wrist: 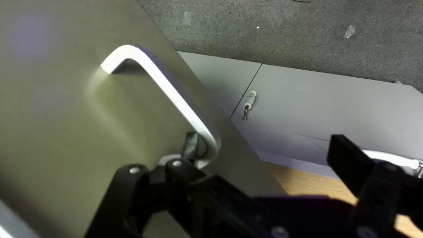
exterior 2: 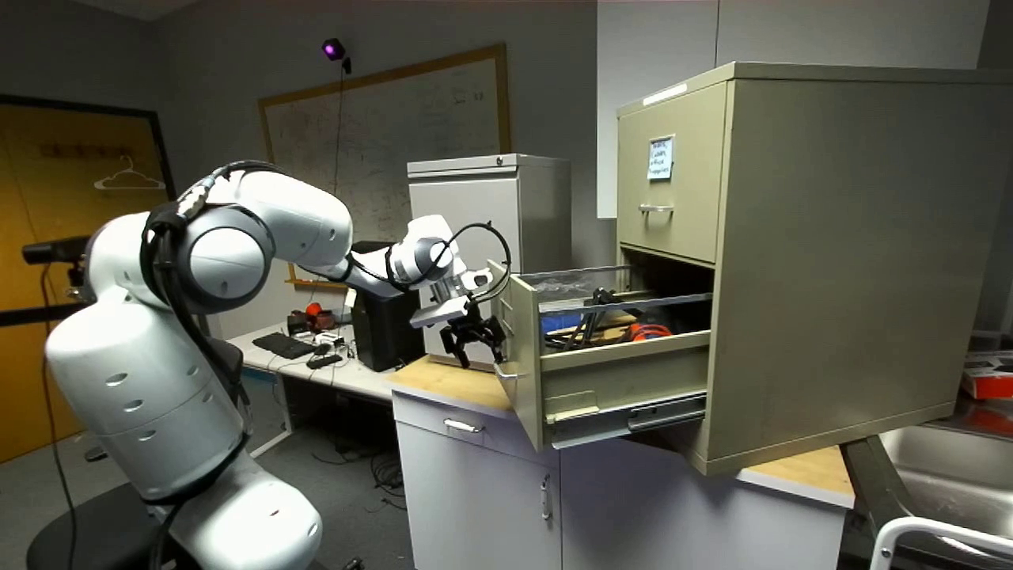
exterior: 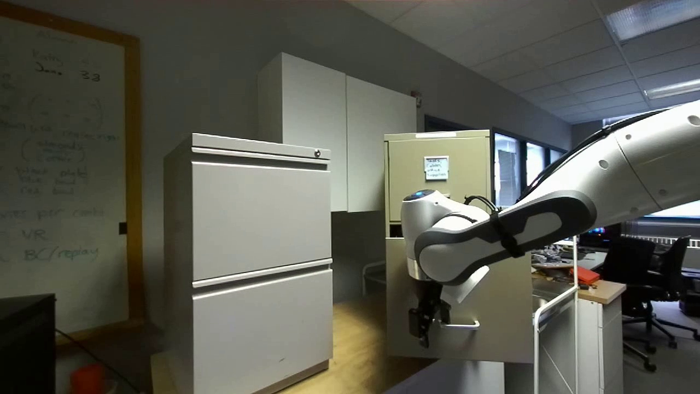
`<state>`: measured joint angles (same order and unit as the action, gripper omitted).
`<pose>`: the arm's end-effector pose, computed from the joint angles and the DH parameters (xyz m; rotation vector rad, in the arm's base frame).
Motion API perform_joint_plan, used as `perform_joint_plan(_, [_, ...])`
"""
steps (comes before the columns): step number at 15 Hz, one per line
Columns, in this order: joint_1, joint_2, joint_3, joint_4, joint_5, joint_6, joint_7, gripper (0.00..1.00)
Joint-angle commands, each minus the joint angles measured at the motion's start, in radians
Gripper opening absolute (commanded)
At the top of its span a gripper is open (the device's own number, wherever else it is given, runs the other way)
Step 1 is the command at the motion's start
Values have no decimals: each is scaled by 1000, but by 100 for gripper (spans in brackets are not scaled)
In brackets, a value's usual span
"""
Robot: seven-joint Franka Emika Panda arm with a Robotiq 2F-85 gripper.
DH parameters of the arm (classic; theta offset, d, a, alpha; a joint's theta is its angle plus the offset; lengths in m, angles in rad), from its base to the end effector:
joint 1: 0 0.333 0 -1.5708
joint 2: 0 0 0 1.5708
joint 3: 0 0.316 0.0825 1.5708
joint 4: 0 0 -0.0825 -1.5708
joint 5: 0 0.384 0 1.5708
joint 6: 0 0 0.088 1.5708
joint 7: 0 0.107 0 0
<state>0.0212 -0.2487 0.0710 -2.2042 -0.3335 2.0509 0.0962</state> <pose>0.4875 0.0290 0.4966 2.8199 0.1919 0.1740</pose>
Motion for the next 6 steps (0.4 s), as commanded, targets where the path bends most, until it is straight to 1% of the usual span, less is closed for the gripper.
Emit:
perform_joint_plan(1, [5,-6,33,80,-52,-36,17,100])
perform_joint_plan(4, [6,-16,51,115,-86,-31,22,100])
perform_joint_plan(6, [8,-13,55,138,-84,-47,4,100])
